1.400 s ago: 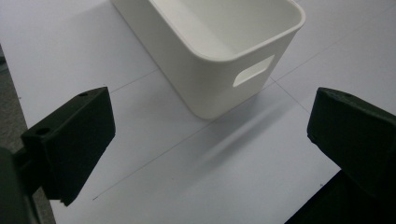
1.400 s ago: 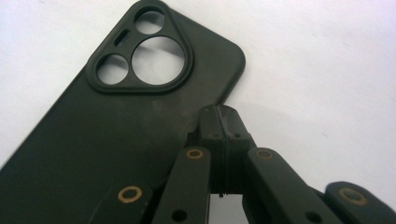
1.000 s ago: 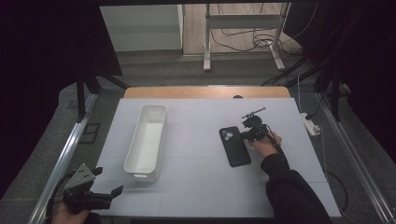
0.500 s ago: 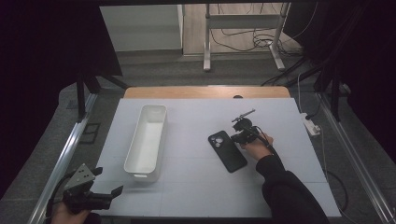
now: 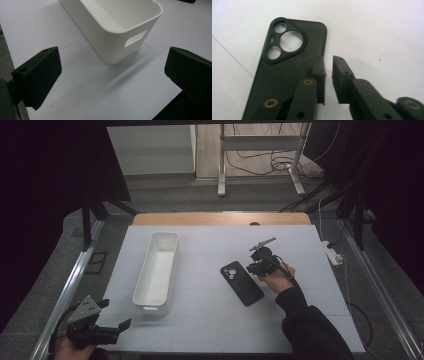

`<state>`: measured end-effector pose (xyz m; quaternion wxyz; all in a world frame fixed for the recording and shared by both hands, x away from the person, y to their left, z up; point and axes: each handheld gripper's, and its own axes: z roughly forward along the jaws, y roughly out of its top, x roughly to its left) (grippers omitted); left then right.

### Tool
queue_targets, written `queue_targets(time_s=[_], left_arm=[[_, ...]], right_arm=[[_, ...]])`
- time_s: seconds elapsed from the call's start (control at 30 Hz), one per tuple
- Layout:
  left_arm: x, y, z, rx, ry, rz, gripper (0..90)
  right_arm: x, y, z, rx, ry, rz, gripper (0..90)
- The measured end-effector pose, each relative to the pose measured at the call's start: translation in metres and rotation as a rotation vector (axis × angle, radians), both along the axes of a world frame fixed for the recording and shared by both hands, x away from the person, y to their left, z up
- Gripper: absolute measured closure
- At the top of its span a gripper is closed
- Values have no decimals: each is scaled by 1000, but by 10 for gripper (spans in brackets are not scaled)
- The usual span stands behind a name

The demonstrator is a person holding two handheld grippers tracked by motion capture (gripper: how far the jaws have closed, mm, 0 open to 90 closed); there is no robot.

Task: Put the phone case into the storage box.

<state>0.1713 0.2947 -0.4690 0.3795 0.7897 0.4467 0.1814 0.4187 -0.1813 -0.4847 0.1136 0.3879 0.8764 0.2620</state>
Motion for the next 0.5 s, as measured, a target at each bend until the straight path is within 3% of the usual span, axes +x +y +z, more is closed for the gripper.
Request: queue_targets(time_s=[0.13, 0.3, 0.5], left_arm=[[0, 0, 0, -1, -1, -2, 17], [0, 1, 0, -4, -2, -2, 17], [0, 1, 0, -6, -3, -4, 17]], right_arm=[[-6, -4, 6, 2, 31, -2, 612], [-13, -5, 14, -1, -2, -21, 433], [-21, -7, 20, -7, -10, -24, 262]])
